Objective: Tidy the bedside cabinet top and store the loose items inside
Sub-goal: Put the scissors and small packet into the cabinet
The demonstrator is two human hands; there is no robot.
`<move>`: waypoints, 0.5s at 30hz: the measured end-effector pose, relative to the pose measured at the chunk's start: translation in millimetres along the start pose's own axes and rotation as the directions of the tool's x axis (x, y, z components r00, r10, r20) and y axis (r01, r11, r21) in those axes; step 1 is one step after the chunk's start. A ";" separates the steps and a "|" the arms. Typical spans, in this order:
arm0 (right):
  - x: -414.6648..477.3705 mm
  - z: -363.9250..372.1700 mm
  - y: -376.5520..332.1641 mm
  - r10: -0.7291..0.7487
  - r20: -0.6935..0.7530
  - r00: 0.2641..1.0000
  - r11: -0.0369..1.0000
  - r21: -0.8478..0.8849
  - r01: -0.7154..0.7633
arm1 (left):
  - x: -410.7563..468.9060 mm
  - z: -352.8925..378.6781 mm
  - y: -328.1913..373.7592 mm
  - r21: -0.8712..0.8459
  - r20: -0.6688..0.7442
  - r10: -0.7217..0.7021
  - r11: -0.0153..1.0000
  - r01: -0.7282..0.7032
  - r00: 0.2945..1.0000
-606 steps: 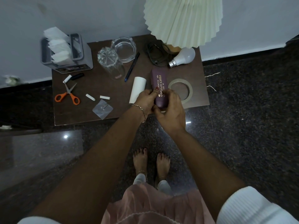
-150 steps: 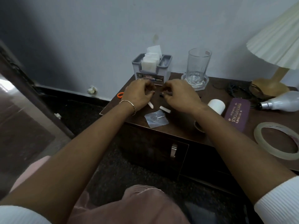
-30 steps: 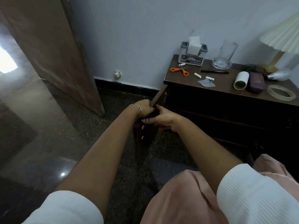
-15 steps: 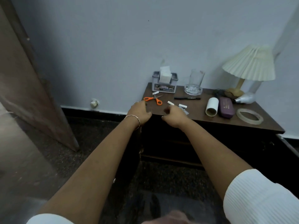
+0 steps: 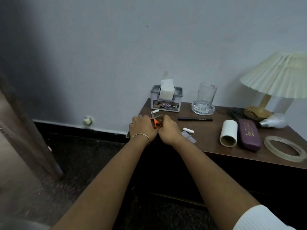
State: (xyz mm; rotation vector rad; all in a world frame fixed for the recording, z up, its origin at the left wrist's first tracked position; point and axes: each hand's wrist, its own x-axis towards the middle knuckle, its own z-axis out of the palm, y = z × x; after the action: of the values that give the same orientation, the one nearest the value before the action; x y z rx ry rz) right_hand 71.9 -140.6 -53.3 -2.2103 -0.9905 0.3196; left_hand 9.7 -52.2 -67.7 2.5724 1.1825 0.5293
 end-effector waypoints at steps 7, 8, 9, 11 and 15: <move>5.4 10.9 6.3 0.055 -0.103 0.993 0.985 0.170 -0.036 | 12.3 -1.0 -12.5 -0.111 -0.040 -0.029 0.994 0.025 0.999; 3.9 14.0 6.0 0.054 -0.126 0.991 0.985 0.168 -0.033 | 12.1 -1.3 -11.7 -0.151 -0.035 -0.039 0.988 0.033 0.999; 2.5 17.5 5.6 0.047 -0.150 0.988 0.988 0.155 -0.023 | 11.4 -1.2 -10.9 -0.180 -0.032 -0.050 0.983 0.044 0.998; 0.6 23.8 4.0 0.021 -0.186 0.982 0.994 0.108 0.000 | 10.2 -2.0 -10.0 -0.212 -0.028 -0.069 0.975 0.061 0.997; 2.1 27.1 3.8 0.006 -0.216 0.976 0.994 0.104 0.017 | 11.7 -5.2 -10.3 -0.258 0.023 -0.104 0.960 0.106 0.994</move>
State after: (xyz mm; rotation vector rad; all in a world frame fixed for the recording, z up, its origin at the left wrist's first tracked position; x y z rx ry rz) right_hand 62.8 -127.6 -75.7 -2.0945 -0.8423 0.1217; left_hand 7.5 -36.3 -64.5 2.2766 1.1552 0.6043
